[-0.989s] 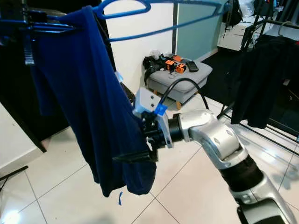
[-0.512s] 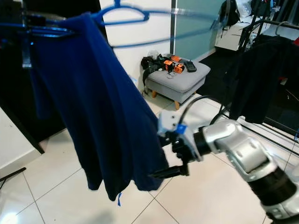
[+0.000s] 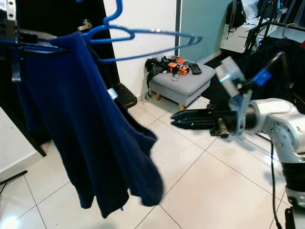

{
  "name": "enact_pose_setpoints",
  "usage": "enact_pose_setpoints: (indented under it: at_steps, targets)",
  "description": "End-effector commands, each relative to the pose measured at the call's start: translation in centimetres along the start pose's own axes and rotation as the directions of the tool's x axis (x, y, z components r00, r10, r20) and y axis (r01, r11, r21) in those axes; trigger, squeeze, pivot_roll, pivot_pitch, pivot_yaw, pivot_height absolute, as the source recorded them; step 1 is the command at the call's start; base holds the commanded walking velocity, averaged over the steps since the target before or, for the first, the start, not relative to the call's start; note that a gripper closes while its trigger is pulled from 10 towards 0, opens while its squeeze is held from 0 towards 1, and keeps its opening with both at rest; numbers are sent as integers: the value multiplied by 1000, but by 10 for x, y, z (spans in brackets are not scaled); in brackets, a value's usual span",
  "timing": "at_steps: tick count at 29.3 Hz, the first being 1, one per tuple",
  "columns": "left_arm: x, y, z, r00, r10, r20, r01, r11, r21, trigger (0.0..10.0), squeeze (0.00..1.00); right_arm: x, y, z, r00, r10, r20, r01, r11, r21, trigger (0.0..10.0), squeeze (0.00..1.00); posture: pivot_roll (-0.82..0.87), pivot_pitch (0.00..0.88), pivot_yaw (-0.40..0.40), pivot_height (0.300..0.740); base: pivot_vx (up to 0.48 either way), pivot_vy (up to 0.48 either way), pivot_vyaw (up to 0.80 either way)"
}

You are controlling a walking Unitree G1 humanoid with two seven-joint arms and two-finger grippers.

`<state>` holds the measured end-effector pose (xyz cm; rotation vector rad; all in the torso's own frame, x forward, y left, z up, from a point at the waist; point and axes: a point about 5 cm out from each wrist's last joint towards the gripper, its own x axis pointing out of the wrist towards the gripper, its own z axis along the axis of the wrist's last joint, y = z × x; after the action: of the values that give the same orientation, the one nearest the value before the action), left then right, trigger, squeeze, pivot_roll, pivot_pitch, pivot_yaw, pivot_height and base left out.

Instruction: Hang hanger

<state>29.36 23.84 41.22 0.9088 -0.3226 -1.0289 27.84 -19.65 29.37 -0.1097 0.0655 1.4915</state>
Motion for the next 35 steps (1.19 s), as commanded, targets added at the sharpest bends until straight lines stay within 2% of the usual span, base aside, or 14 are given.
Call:
enact_pose_setpoints:
  at_steps: [1,4,9,10,11,13,15,16,17,19,20,23,30,35]
  targets:
    - [-15,3,1,999,35,-15,-35,999,-3,0,0,-4,1,8,1000,-1,10,2,1000,-29,0,0,-12,24,31,740,0,0,0]
    - [-19,4,1,999,39,-13,-39,999,-19,0,0,-7,1,4,1000,-1,-23,1,1000,-17,0,0,-10,26,30,740,0,0,0]
    - [-17,4,5,999,31,14,-31,999,-25,0,0,0,0,-6,998,-2,-64,1,1000,-15,0,0,-11,27,32,740,0,0,0]
    - [-14,4,9,999,26,31,-26,1000,-17,0,0,11,-2,-11,998,-15,-62,14,1000,-17,9490,0,-11,27,32,740,0,0,0]
    - [-14,4,9,999,26,31,-26,1000,-17,0,0,11,-2,-11,998,-15,-62,14,1000,-17,9490,0,-11,27,32,740,0,0,0]
    - [-10,3,14,998,15,59,-15,1000,-2,0,0,32,-14,-15,994,-108,-13,108,994,-1,10000,0,-10,25,33,740,0,0,0]
    - [-10,3,14,998,15,59,-15,1000,-2,0,0,32,-14,-15,994,-108,-13,108,994,-1,10000,0,-10,25,33,740,0,0,0]
    - [-7,3,19,997,10,76,-11,1000,12,0,0,45,-28,-17,975,-220,43,217,974,59,10000,1000,-9,26,34,740,0,0,0]
    - [-5,4,24,996,9,90,-11,1000,25,0,0,57,-36,-19,956,-284,68,276,955,107,10000,1000,-4,26,36,740,0,0,0]
    - [-2,5,28,995,10,104,-14,999,37,0,0,68,-40,-18,943,-320,87,307,942,137,10000,1000,-5,26,37,740,0,0,0]
    - [1,6,32,993,12,119,-18,999,50,0,0,78,-41,-16,937,-336,95,320,936,147,10000,1000,-9,24,37,740,0,0,0]
    - [4,7,36,990,17,141,-26,998,61,0,0,87,-38,-14,940,-328,92,315,940,132,10000,1000,-11,24,37,740,0,0,0]
    - [9,8,43,983,27,179,-40,997,69,0,0,99,-33,-16,949,-314,44,308,946,103,10000,1000,-16,21,36,740,0,0,0]
    - [13,6,43,982,26,190,-39,997,68,0,0,102,-30,-11,951,-302,65,293,949,112,10000,1000,-19,20,37,740,0,0,0]
